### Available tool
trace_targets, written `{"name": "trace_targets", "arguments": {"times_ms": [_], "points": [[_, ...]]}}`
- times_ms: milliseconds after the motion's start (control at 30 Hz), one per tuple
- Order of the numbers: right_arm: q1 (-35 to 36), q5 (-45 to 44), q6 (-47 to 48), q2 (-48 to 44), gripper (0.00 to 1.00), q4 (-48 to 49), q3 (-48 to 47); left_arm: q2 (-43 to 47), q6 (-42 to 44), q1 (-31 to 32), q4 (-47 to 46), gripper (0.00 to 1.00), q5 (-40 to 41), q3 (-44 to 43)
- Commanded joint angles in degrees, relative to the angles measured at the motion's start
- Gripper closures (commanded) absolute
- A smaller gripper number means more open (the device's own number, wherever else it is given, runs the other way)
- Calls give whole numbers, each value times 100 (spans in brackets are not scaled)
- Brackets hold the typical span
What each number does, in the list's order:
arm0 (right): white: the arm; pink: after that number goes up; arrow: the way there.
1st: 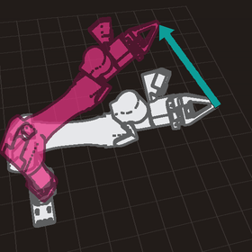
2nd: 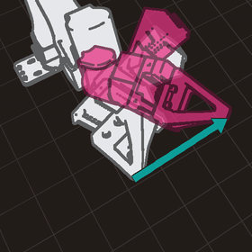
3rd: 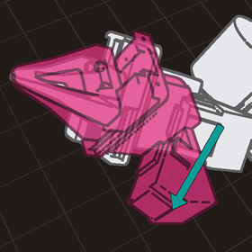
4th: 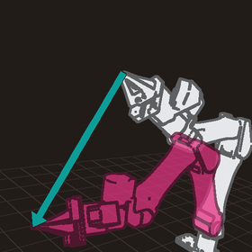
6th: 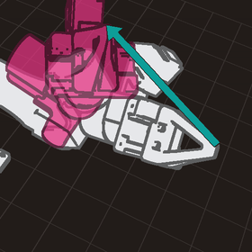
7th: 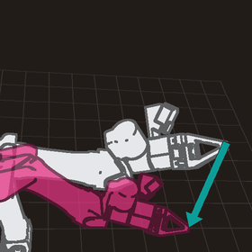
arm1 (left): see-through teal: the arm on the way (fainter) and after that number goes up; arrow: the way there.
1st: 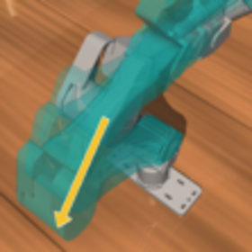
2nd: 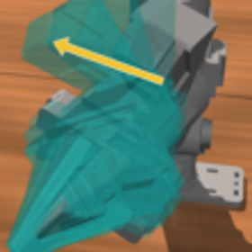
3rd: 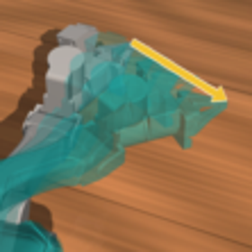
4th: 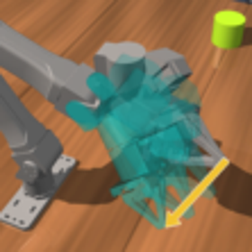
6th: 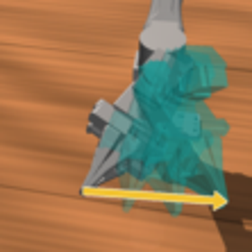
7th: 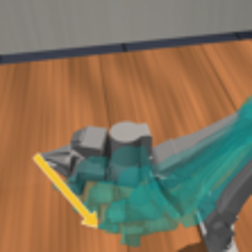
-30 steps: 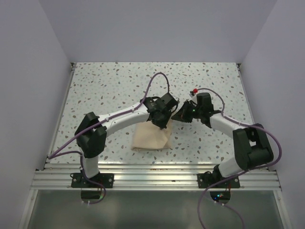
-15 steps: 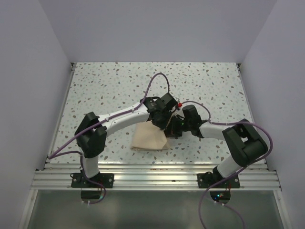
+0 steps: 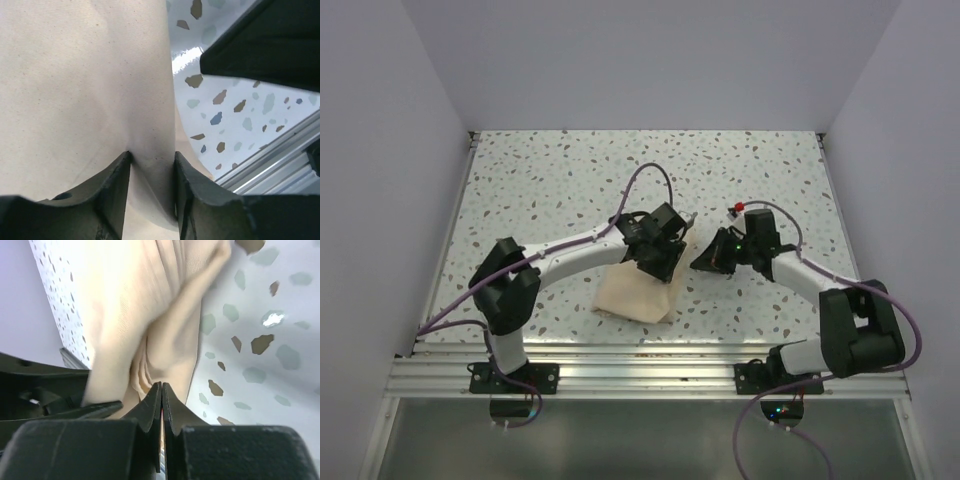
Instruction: Prepare the surgical pack
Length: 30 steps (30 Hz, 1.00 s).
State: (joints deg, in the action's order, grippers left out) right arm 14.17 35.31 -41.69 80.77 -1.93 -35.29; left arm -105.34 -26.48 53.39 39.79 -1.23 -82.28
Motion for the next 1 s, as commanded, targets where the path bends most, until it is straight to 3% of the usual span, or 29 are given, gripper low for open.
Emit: {"name": "trace_targets", "arguments": {"times_ms": [0,300,533,733,967], "points": [[-222,90,601,-369,100,-1028,-530,575,-164,67,-507,56,-623,457],[-310,406,575,-45,100,-1345,-1602,1305,-560,111,-1596,55,-975,1398],[-29,1127,619,763,100,-1337,-2360,1754,-736,111,-2439,54,-1001,1794],[6,1918,188,1265,100,-143,-1570,1332,-972,181,-3239,56,-1607,2277],[-55,1734,21,1582,100,562,-656,1068,-999,199,-3416,59,-1907,3076]]}}
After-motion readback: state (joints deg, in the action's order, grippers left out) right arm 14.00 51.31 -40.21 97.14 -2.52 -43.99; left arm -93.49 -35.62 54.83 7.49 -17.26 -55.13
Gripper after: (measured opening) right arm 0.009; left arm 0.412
